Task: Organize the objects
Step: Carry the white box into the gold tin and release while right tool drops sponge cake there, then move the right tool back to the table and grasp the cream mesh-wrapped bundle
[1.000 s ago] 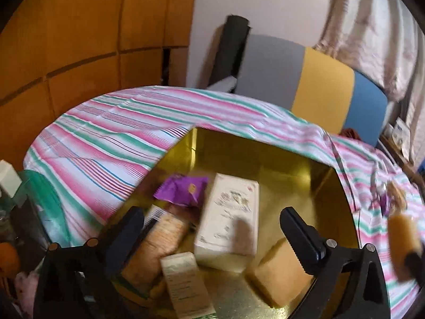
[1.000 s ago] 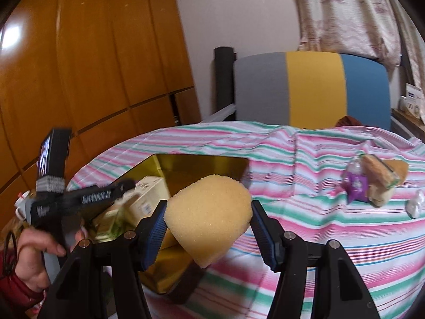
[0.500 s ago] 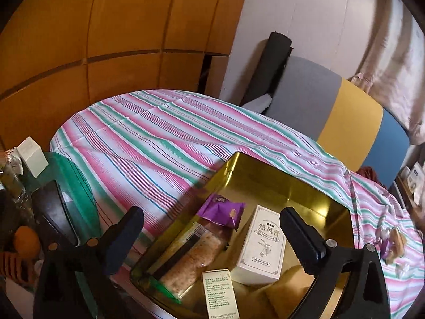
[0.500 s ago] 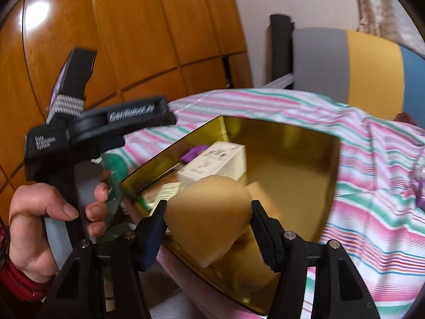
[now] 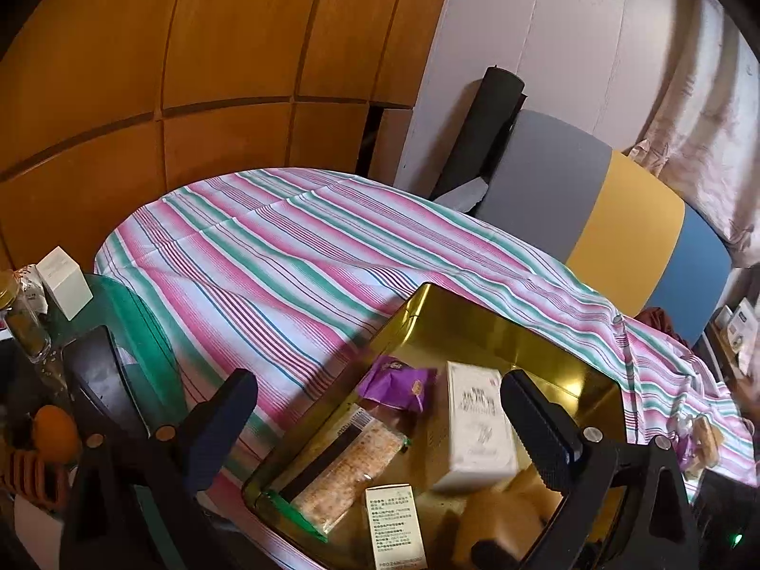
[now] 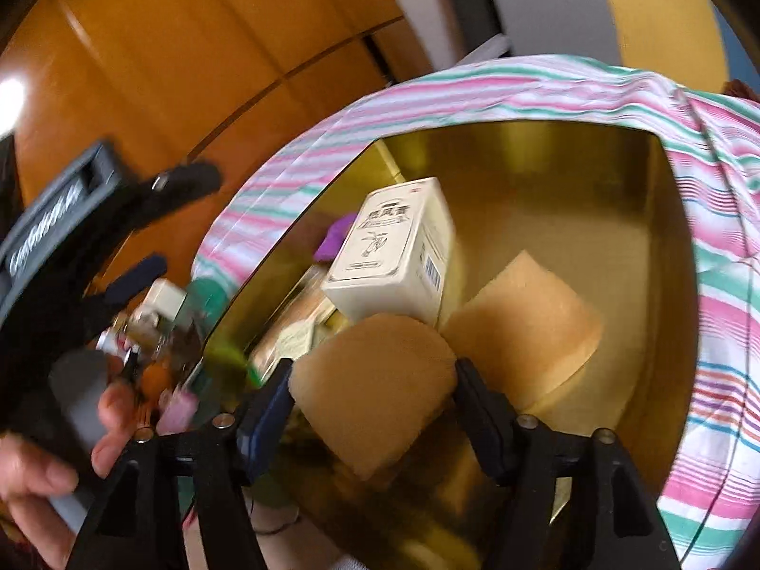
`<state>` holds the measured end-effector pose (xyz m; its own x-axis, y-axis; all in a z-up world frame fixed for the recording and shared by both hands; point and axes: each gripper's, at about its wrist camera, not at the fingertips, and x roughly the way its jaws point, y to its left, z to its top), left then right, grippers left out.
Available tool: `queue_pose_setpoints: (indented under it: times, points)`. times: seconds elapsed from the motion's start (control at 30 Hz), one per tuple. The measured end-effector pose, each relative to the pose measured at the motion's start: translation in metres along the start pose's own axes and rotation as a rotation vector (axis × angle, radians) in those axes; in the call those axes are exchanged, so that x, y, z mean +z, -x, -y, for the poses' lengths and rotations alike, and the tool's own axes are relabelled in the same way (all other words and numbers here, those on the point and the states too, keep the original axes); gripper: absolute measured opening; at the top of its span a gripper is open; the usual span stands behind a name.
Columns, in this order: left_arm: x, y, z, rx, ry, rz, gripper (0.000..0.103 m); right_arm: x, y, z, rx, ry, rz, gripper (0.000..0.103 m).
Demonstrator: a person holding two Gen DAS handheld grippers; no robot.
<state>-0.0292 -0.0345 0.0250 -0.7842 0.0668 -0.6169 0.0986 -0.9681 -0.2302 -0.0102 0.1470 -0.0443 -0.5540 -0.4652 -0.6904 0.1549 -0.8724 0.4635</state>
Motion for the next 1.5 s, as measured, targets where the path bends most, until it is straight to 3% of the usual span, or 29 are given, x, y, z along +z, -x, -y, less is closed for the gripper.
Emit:
queue_pose_setpoints:
  times: [0.3, 0.5, 0.57, 0.8, 1.07, 1.33, 1.5]
  points:
    - [-0.002, 0.001, 0.000, -0.003, 0.014, -0.001, 0.103, -0.011, 0.020, -0.002, 0.072, -0.005, 0.043, 0.076]
    - [-0.001, 0.004, 0.000, 0.001, 0.019, 0.010, 0.103, -0.010, 0.018, -0.015, 0.018, 0.077, 0.081, 0.080]
    - [0.000, 0.004, -0.001, 0.003, 0.026, 0.012, 0.103, -0.010, 0.022, -0.016, 0.035, 0.086, 0.092, 0.087]
    - [-0.002, 0.003, 0.001, -0.007, 0.019, -0.005, 0.103, -0.008, 0.035, -0.012, 0.022, 0.067, 0.132, 0.088]
    - [-0.014, 0.001, 0.021, -0.060, -0.029, -0.044, 0.103, -0.011, 0.081, -0.002, -0.190, 0.116, 0.263, 0.088]
    - [-0.037, 0.013, 0.066, -0.176, -0.176, -0.078, 0.103, -0.016, 0.117, 0.061, -0.378, -0.017, 0.287, 0.088]
    - [-0.060, 0.019, 0.098, -0.263, -0.287, -0.135, 0.103, -0.034, 0.134, 0.105, -0.409, -0.132, 0.285, 0.088]
